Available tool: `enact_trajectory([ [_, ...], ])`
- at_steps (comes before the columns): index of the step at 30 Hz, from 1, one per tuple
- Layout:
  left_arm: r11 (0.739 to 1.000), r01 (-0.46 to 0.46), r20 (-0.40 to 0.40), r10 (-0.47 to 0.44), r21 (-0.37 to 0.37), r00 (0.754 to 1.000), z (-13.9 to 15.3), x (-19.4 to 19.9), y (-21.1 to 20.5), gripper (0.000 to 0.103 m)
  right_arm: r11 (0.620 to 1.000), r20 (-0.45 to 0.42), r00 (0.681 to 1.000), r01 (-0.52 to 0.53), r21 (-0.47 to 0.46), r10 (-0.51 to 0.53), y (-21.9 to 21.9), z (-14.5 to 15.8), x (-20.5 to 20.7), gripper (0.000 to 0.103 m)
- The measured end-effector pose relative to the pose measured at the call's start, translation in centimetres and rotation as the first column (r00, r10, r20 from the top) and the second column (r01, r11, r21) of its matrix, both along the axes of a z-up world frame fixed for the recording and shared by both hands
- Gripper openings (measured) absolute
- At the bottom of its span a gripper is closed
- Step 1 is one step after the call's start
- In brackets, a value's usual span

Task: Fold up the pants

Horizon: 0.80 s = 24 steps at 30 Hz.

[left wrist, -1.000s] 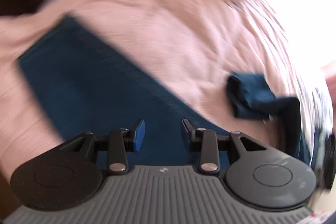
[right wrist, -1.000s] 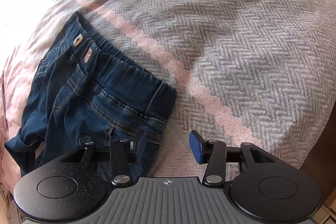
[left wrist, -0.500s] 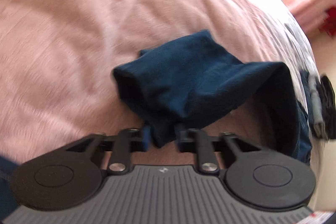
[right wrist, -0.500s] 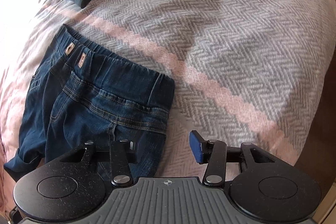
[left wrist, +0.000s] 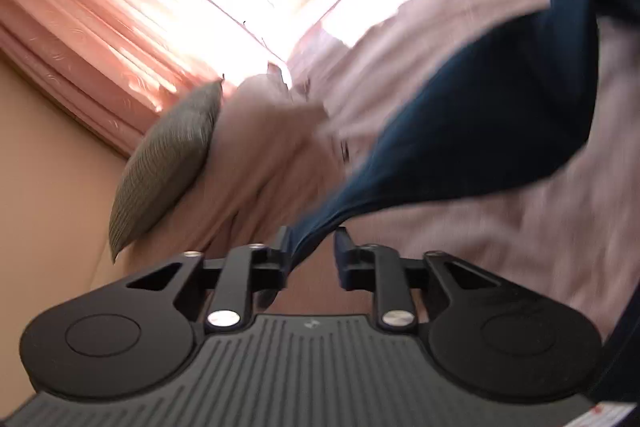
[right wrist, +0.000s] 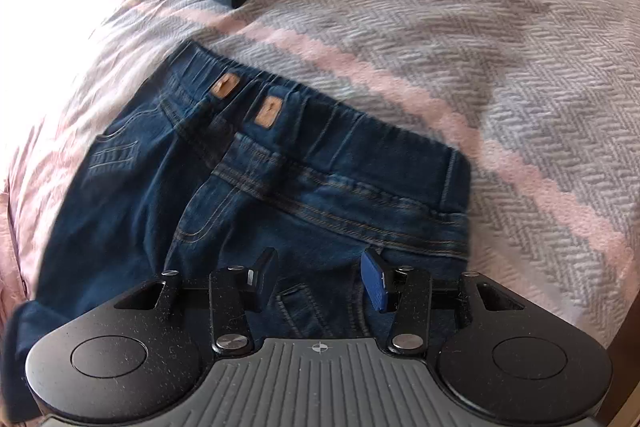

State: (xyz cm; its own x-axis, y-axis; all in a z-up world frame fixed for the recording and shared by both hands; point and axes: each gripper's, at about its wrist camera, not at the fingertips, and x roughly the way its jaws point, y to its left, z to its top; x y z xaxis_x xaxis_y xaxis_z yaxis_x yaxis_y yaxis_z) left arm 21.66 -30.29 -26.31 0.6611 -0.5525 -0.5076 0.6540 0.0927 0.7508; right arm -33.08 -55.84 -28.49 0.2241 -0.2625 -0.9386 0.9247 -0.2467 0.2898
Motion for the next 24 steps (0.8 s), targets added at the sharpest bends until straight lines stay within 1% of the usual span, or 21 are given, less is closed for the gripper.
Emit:
enact_trajectory([
  [1,0.995,-0.049,-0.013,0.051,0.088,0.999,-2.0,0.9,1.1,0.036,1.000,-0.004,1.000,-0.003,0.007,0.003,0.1,-0.2,0.3,0.043],
  [2,0.982,-0.112,-0.058,0.122,0.154,0.991,-3.6,2.0,2.1,0.036,1.000,-0.007,1.000,-0.003,0.014,0.004,0.2,-0.3,0.6,0.043],
  [3,0.962,-0.181,-0.120,0.208,0.203,0.971,-4.6,3.1,2.8,0.036,1.000,-0.011,1.000,-0.004,0.019,0.004,0.2,-0.4,0.8,0.043],
  [4,0.938,-0.252,-0.207,0.303,0.240,0.930,-5.1,4.3,3.4,0.036,1.000,-0.015,1.000,-0.004,0.021,0.005,0.3,-0.4,1.0,0.043],
  [5,0.923,-0.310,-0.289,0.369,0.229,0.883,-4.9,5.1,3.6,0.036,1.000,-0.022,1.000,-0.005,0.023,0.006,0.4,-0.5,1.1,0.043],
  [6,0.910,-0.363,-0.384,0.414,0.203,0.825,-4.4,5.9,3.5,0.036,1.000,-0.029,1.000,-0.005,0.026,0.006,0.4,-0.6,1.2,0.043],
  [7,0.895,-0.407,-0.479,0.443,0.184,0.758,-3.8,6.7,3.2,0.042,1.000,-0.035,0.999,-0.004,0.029,0.005,0.4,-0.7,1.2,0.043],
  [8,0.882,-0.438,-0.543,0.456,0.173,0.705,-3.5,7.3,2.5,0.047,1.000,-0.040,0.999,0.001,0.030,0.001,0.3,-0.7,1.2,0.043],
  [9,0.872,-0.467,-0.605,0.454,0.149,0.655,-3.2,7.9,1.1,0.048,1.000,-0.044,0.999,0.007,0.029,-0.006,0.2,-0.8,1.1,0.043],
  [10,0.868,-0.481,-0.661,0.434,0.123,0.612,-3.0,8.4,-0.5,0.051,1.000,-0.046,0.999,0.015,0.025,-0.013,0.2,-0.7,1.0,0.043],
  [11,0.864,-0.490,-0.704,0.421,0.117,0.572,-2.8,9.0,-2.2,0.059,1.000,-0.046,0.999,0.020,0.021,-0.019,0.1,-0.7,0.9,0.043],
  [12,0.854,-0.506,-0.742,0.417,0.122,0.524,-2.6,9.8,-4.4,0.061,1.000,-0.048,0.999,0.024,0.018,-0.023,0.0,-0.6,0.8,0.043],
  [13,0.838,-0.529,-0.777,0.419,0.133,0.470,-2.6,10.7,-6.6,0.064,1.000,-0.048,0.999,0.025,0.014,-0.024,-0.1,-0.5,0.6,0.043],
  [14,0.821,-0.550,-0.818,0.418,0.153,0.395,-2.8,11.9,-8.7,0.066,1.000,-0.048,0.999,0.025,0.009,-0.025,-0.1,-0.3,0.4,0.043],
  [15,0.802,-0.573,-0.847,0.416,0.169,0.332,-3.2,12.9,-10.6,0.067,1.000,-0.049,0.998,0.025,0.004,-0.024,-0.2,-0.2,0.2,0.043],
  [16,0.778,-0.598,-0.864,0.422,0.190,0.275,-3.7,14.2,-12.6,0.070,1.000,-0.053,0.998,0.025,0.001,-0.025,-0.2,-0.1,0.0,0.043],
  [17,0.759,-0.615,-0.865,0.439,0.212,0.243,-4.2,15.1,-14.5,0.070,1.000,-0.059,0.998,0.027,-0.002,-0.027,-0.1,-0.1,-0.3,0.043],
  [18,0.742,-0.630,-0.861,0.456,0.228,0.224,-4.7,15.8,-16.1,0.070,0.999,-0.067,0.997,0.033,-0.003,-0.033,-0.1,0.0,-0.6,0.043],
  [20,0.705,-0.659,-0.842,0.501,0.263,0.200,-5.9,17.2,-19.0,0.070,0.999,-0.077,0.996,0.050,0.000,-0.050,0.2,-0.1,-1.4,0.043],
  [22,0.658,-0.685,-0.815,0.556,0.312,0.163,-7.3,18.3,-21.1,0.070,0.998,-0.083,0.994,0.070,0.001,-0.070,0.3,-0.4,-2.2,0.043],
  [24,0.607,-0.702,-0.790,0.605,0.372,0.104,-8.8,19.3,-22.6,0.070,0.996,-0.093,0.992,0.088,0.003,-0.088,0.5,-0.6,-2.9,0.043],
])
